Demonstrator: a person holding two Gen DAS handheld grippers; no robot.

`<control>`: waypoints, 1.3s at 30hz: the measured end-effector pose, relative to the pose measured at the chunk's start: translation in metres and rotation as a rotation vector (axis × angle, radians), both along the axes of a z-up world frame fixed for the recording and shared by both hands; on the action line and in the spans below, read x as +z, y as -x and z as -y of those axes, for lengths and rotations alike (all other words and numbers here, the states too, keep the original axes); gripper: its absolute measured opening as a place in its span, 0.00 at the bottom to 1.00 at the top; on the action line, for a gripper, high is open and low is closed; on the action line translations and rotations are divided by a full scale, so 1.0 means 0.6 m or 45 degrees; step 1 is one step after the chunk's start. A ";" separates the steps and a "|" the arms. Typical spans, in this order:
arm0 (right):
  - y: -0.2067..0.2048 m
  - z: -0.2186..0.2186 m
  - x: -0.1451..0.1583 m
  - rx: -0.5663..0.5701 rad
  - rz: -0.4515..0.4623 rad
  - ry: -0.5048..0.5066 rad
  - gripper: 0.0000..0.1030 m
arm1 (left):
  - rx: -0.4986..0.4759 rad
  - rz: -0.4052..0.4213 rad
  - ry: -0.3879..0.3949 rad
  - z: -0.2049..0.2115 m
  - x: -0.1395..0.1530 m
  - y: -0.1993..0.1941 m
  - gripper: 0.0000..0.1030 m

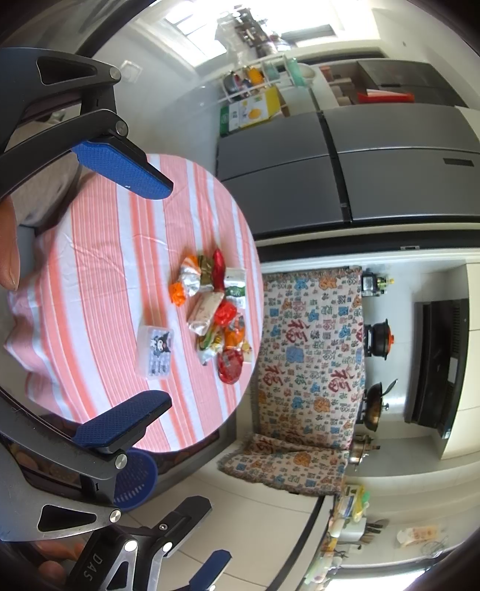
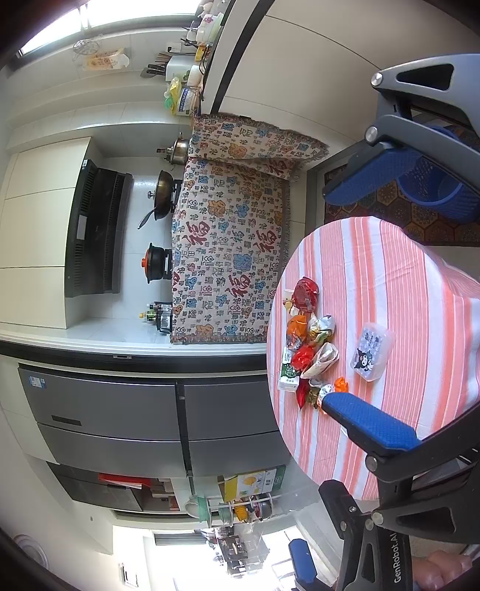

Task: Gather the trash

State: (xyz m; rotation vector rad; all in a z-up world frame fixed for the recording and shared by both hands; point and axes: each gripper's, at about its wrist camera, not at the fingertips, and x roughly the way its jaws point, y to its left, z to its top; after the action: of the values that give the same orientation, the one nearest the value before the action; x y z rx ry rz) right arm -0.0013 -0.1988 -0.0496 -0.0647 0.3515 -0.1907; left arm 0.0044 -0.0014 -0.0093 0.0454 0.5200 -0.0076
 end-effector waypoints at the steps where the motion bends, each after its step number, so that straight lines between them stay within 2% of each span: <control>1: 0.000 0.000 0.000 0.000 -0.001 0.000 1.00 | 0.000 0.000 0.000 0.000 0.000 0.000 1.00; 39: -0.018 0.012 -0.018 -0.023 -0.070 -0.003 1.00 | 0.013 -0.045 -0.003 -0.009 -0.012 -0.021 1.00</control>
State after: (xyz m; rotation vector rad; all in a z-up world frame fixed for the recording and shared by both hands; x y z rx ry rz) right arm 0.0098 -0.2061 -0.0605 -0.0642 0.4071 -0.2064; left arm 0.0171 0.0040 -0.0163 0.0450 0.5557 0.0026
